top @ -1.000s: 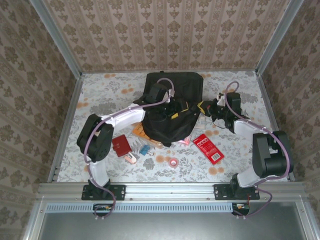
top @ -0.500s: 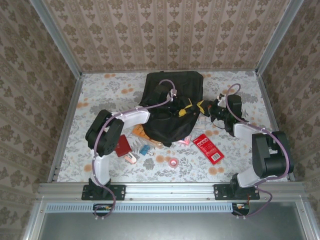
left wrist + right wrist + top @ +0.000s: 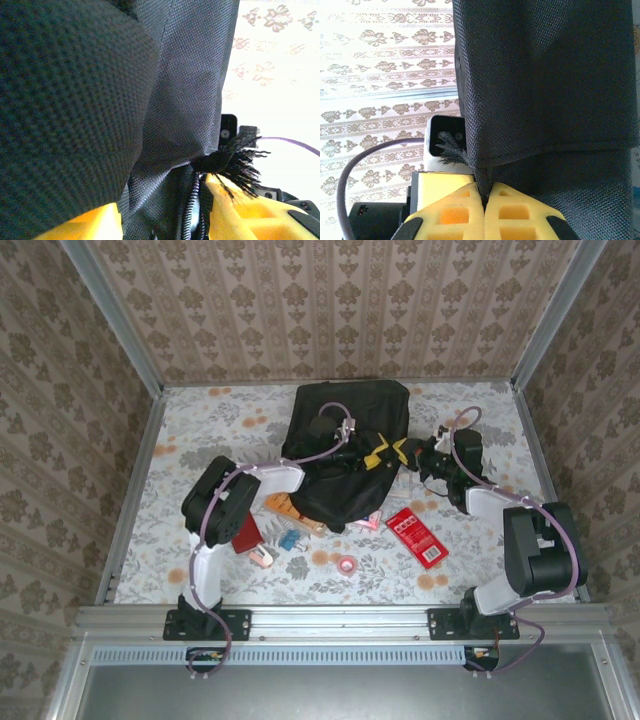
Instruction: Pack the student bag
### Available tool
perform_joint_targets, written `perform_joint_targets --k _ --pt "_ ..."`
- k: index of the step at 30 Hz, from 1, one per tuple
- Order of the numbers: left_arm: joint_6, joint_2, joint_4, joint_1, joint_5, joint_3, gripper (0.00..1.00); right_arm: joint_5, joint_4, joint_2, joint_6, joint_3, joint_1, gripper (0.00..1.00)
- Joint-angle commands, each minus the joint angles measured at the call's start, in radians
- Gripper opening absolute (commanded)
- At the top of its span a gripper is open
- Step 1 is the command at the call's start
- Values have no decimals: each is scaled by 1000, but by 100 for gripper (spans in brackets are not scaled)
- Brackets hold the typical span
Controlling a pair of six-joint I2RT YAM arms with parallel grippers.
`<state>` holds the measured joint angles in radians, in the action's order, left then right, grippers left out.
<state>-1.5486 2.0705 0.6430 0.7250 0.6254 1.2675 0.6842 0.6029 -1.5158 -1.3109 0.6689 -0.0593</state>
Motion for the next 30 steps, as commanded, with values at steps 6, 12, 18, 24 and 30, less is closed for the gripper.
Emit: perform_joint_targets --k 6,12,18,24,30 --pt "-53 11 174 8 -12 -17 35 52 85 5 -8 -6 -29 0" --pt "-47 19 173 11 -16 -13 24 54 88 -3 -4 -8 -37 0" --pt "35 -9 84 1 -17 -8 0 59 21 1 53 3 -37 0" --pt "342 -149 -366 -22 -67 26 0 -44 -366 82 318 91 -40 0" --pt "605 -222 -756 12 -167 168 0 -196 -633 67 451 185 -68 0"
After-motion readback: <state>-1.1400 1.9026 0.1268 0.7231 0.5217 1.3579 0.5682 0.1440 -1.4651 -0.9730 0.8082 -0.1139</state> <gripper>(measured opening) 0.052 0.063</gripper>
